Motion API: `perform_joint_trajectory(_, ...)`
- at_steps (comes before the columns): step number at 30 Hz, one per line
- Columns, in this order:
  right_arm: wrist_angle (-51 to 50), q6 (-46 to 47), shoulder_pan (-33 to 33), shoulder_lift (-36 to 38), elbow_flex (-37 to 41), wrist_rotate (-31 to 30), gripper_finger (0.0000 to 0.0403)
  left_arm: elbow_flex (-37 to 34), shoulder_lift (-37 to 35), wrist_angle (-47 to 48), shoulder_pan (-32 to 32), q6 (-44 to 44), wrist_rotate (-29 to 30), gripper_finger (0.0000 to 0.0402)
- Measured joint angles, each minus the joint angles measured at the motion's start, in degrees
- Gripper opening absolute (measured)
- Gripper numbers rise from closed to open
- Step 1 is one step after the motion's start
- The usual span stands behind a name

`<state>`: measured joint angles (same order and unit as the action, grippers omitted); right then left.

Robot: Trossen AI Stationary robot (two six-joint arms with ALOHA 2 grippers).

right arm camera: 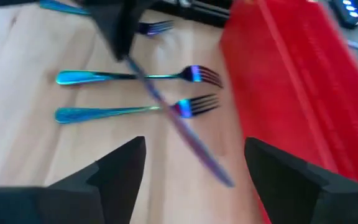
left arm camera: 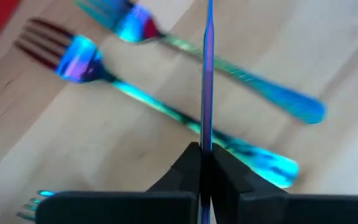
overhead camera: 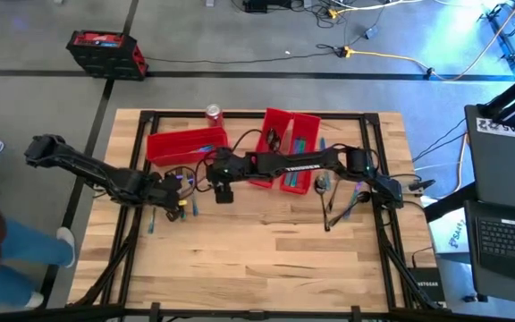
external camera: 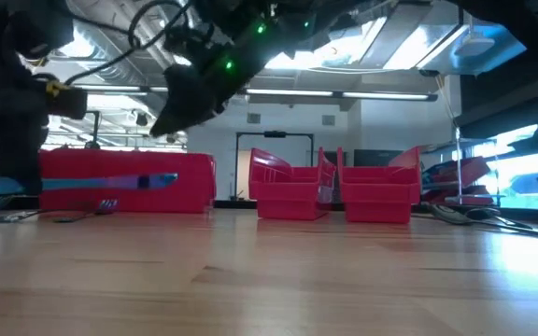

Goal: Sort silverware
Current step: Put the blue table knife into the right red bin

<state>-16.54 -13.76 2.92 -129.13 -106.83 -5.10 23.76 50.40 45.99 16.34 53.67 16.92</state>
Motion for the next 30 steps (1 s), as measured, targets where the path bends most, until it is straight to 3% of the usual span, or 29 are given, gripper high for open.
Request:
perform_joint_trajectory(9,0.9,1.9,0.0,8.5,-0.1,-2.9,0.0260,3.4,-4.2,-2.8,2.6,-1.6,-0.5,0.0001)
perform_joint_trajectory(13,0.8,3.1,0.0,12.8,-0.1,-5.0,0.0260,3.7,-4.7,-16.5,4.7,-7.8,-2.7,0.0001)
perform_joint_trajectory(21,-1.5,3.0,-3.2,20.1,-0.1,-17.3,0.0260,3.7,-4.5,-39.9,5.2,-12.4,-1.7,0.0001)
perform_joint_trajectory(25,-2.1,1.3,-6.8,22.2,-0.1,-21.1,0.0260,3.8,-0.7,-44.6,3.5,-13.5,-1.5,0.0000)
perform_joint_trajectory(30,-4.4,0.2,-10.7,24.2,-0.1,-28.2,0.0260,4.0,9.1,-54.1,0.6,-13.8,-5.4,0.0000)
